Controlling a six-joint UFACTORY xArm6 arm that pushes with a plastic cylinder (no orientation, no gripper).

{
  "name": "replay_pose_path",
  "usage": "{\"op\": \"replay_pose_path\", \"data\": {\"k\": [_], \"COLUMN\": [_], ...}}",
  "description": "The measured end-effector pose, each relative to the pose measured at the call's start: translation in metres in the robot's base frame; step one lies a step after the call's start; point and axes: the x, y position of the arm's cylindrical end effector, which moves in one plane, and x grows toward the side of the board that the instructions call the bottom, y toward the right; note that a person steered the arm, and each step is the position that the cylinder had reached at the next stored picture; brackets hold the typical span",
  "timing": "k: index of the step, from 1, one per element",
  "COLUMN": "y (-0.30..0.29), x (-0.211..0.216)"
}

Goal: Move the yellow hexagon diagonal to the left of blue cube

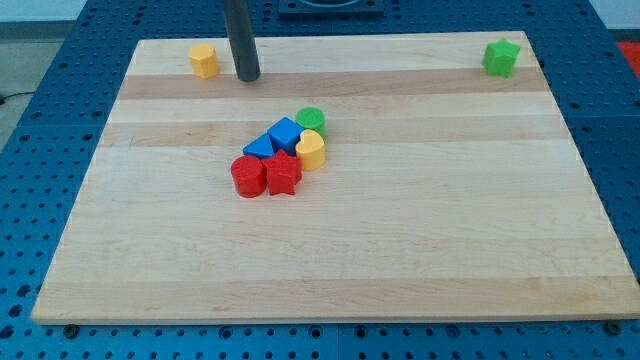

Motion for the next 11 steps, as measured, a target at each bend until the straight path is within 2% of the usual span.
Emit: {"op": "replay_pose_path", "data": {"k": [1,2,3,4,5,6,7,8,9,10,11], "y": [-0.014,-0.031,-0.051,-0.088,-0.100,-0.082,-0.082,-0.116,-0.052,0.026,0.049], "x": [-0.053,-0.059,-0.029,-0.029,-0.026,0.017,0.033,0.038,0.068,0.073,0.085]}}
